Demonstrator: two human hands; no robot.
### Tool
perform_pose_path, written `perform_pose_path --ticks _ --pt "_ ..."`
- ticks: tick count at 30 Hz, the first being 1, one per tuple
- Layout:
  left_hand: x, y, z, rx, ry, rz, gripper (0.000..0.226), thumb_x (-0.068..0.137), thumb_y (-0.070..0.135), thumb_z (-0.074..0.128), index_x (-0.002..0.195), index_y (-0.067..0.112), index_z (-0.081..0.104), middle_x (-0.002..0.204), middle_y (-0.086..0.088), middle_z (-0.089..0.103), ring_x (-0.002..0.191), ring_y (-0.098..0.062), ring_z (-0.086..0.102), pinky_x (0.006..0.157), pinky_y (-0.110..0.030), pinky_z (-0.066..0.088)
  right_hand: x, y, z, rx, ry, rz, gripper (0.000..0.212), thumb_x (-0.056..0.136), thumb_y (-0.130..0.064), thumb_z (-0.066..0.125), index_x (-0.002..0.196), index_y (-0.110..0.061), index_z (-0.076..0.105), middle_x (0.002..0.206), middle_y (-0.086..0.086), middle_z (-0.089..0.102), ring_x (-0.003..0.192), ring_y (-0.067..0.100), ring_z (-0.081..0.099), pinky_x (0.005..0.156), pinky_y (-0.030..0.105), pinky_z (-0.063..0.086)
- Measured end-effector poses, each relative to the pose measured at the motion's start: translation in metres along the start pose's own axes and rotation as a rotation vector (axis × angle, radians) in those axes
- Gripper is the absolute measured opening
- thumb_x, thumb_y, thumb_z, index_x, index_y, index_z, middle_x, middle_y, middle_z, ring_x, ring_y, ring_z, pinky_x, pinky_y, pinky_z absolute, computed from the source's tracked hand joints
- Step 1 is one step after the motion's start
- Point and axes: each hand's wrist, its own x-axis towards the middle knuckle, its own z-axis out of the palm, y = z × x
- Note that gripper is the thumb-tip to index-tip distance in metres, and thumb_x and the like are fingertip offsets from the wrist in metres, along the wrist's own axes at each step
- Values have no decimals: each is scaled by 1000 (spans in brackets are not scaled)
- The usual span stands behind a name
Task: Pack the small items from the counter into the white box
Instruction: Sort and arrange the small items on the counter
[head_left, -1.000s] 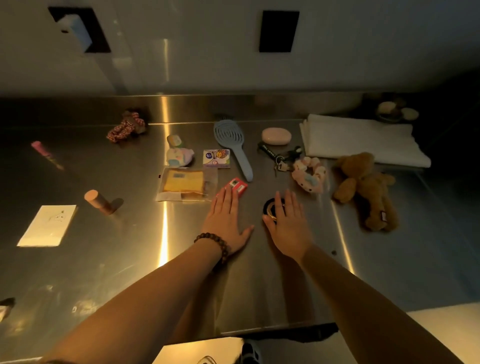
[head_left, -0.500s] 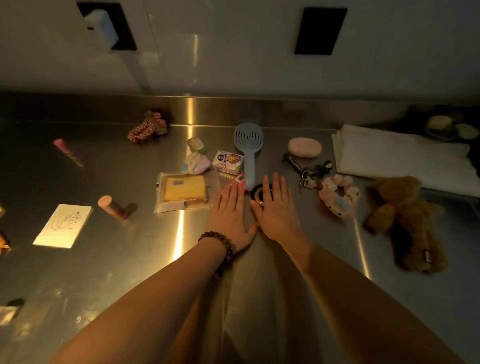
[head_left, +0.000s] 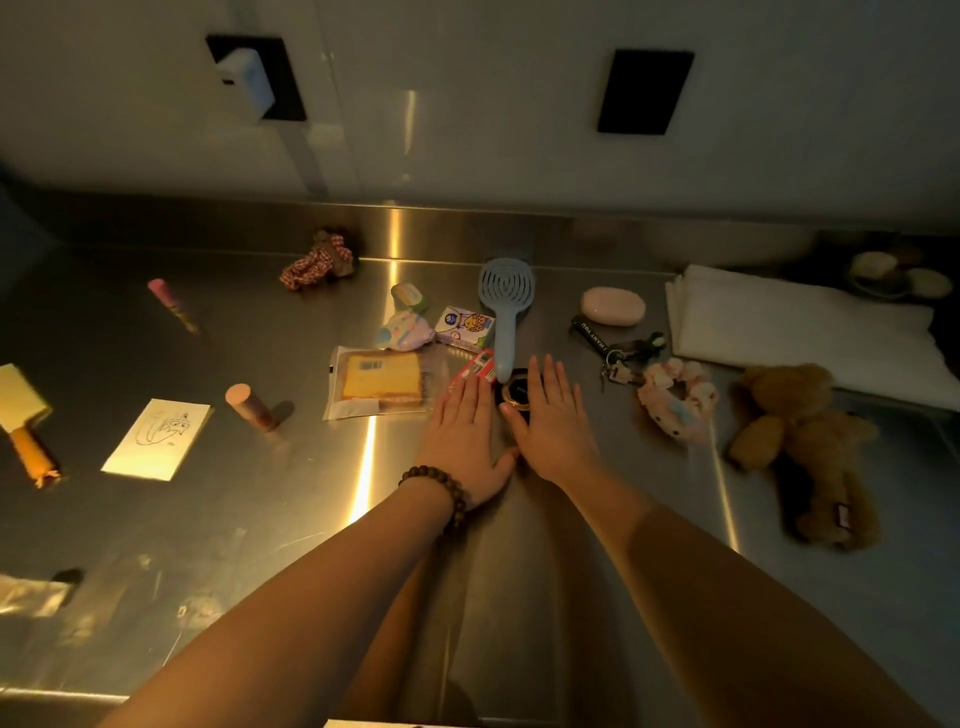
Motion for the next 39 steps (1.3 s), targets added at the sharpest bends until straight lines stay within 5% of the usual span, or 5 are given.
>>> perform_pose_path --ticks 10,18,24,28,39 --pt "-19 68 -34 -56 147 147 78 86 61 34 145 11 19 150 -11 26 137 -26 23 111 -45 17 -97 33 -53 120 334 129 58 98 -44 33 150 -21 19 159 7 14 145 24 12 115 38 14" --pt "-14 159 -6 -33 88 300 90 80 66 37 146 12 11 153 -11 16 140 -28 11 112 -46 11 -164 150 -94 88 505 312 64 92 -52 46 146 -23 30 149 15 32 134 32 34 111 45 28" --pt "27 215 20 60 99 283 96 77 69 31 147 20 -10 154 -9 -19 139 -29 -21 113 -50 -6 -142 236 -107 36 434 347 75 80 -77 32 144 -44 8 157 4 10 142 29 11 113 54 16" --pt "68 252 29 92 92 157 84 82 66 26 148 24 -4 155 -11 -15 140 -30 -19 111 -53 -9 -114 279 -107 -28 253 271 82 81 -76 33 148 -42 2 160 4 -6 146 28 -6 114 50 -2" --pt "78 221 46 103 74 -129 68 89 58 22 147 31 2 157 -5 -2 142 -29 -5 112 -52 -3 -42 265 -86 61 128 -80 78 85 -69 32 144 -41 -12 161 5 1 145 25 -12 118 43 -6"
